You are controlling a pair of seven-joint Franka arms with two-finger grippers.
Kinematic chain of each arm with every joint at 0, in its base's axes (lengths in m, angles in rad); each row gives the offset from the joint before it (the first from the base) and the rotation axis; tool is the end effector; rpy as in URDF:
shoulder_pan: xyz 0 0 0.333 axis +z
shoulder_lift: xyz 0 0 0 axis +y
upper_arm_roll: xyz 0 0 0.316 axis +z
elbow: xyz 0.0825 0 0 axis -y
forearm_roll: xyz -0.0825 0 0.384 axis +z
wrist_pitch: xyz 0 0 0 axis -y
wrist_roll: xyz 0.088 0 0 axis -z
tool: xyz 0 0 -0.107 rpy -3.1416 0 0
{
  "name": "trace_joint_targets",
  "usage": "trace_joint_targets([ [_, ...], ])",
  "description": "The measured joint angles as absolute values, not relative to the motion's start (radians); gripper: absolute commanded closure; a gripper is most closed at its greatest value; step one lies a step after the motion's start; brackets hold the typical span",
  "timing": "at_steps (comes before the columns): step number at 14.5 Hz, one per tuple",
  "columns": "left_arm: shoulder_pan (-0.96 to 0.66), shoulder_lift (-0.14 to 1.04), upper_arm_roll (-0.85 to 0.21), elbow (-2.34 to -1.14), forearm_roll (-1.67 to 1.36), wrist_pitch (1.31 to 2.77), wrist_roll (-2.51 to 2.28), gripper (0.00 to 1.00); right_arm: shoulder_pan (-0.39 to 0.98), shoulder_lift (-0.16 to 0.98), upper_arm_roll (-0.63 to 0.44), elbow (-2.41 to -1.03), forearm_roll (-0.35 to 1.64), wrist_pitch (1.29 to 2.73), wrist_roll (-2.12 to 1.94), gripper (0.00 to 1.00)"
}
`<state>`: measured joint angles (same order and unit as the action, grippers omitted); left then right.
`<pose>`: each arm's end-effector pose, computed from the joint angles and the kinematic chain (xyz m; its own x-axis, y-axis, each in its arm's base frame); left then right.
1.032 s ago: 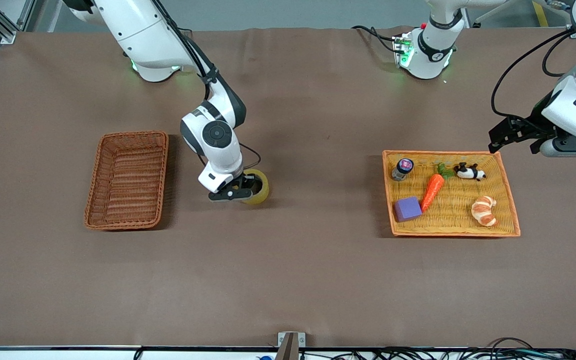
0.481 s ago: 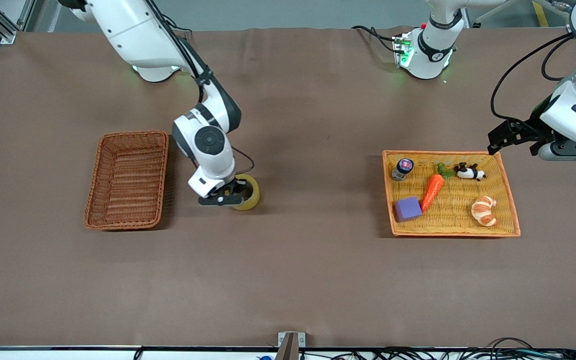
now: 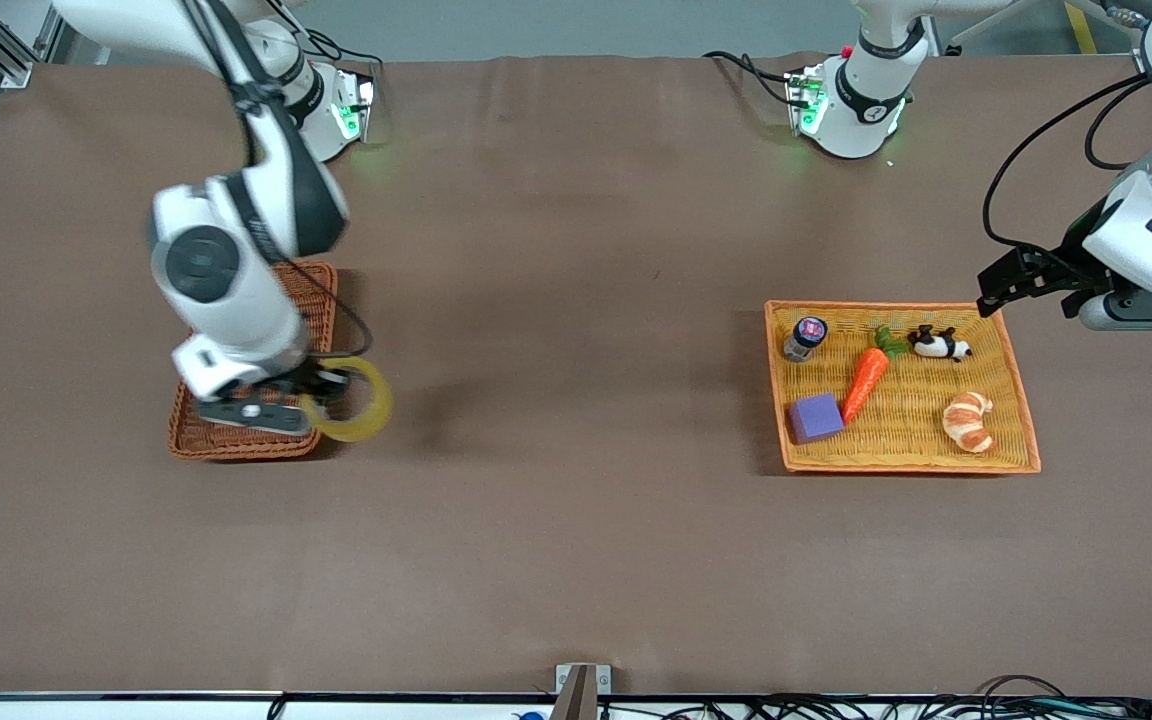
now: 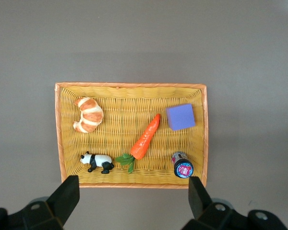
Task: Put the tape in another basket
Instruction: 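Carry the tape with the right gripper over the brown basket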
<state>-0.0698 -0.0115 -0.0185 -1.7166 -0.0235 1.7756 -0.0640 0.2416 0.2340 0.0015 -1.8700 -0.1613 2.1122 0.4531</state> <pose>0.5634 -0.0520 0.5798 0.9974 -0.0193 0.0688 -0.0213 -0.9994 0.0275 0.5990 0.1408 0.3914 0.9904 -0.1229 0.0626 -0.1299 -0.9839 0.1230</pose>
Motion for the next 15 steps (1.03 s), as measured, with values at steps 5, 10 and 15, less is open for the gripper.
trace_joint_targets([
  [5, -0.069, -0.011, -0.018, -1.684, -0.024, 1.729, -0.064, 0.00, 0.031, 0.108, 0.000, -2.063, -0.161, 2.202, 0.124, 1.00],
  [10, -0.069, -0.011, -0.018, -1.672, -0.024, 1.711, -0.064, 0.00, -0.093, 0.067, 0.000, -2.311, -0.161, 2.467, -0.037, 0.99],
  [15, -0.058, -0.010, -0.018, -1.671, -0.023, 1.705, -0.064, 0.00, -0.095, 0.103, 0.003, -2.478, -0.161, 2.688, -0.037, 0.95],
])
